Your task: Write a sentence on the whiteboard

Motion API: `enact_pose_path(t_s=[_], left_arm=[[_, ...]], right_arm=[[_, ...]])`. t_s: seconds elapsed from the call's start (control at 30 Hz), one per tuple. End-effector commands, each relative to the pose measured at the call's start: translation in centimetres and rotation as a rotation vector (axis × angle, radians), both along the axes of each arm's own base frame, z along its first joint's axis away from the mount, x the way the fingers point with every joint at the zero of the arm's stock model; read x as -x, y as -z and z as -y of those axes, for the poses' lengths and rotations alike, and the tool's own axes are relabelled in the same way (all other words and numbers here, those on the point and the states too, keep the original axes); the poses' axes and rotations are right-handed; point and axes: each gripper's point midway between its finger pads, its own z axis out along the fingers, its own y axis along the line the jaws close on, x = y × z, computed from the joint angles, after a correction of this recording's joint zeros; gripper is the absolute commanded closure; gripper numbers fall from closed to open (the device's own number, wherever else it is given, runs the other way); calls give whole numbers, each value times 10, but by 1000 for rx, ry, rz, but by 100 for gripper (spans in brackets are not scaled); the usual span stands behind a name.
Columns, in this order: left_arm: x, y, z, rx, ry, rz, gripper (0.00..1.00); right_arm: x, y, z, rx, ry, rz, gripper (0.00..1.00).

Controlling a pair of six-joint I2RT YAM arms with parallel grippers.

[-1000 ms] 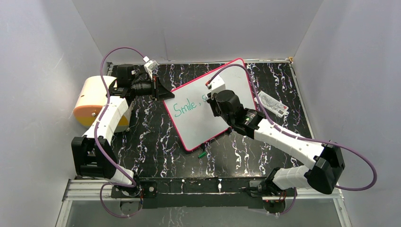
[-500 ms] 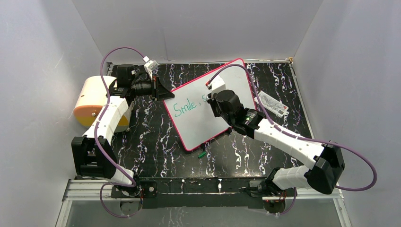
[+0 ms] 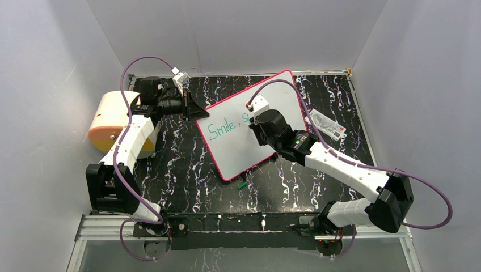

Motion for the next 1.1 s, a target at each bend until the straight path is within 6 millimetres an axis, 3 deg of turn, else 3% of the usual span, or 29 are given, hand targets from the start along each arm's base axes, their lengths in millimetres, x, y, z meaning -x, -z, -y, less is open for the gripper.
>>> enact_pose_path(t_s=[0.0, 0.2, 0.53, 1.07], left_arm=[[4, 31, -2, -58, -12, -66, 100], [4, 31, -2, -59, -12, -66, 100], [4, 31, -2, -58, -11, -65, 100], [5, 31, -2, -56, -9, -65, 100]], right_arm=[[2, -6, -4, -21, -17, -27, 100], [0, -15, -1, -35, 2, 3, 100], [-18, -59, 4, -132, 62, 182, 100], [-26, -61, -11, -142, 19, 187, 100]])
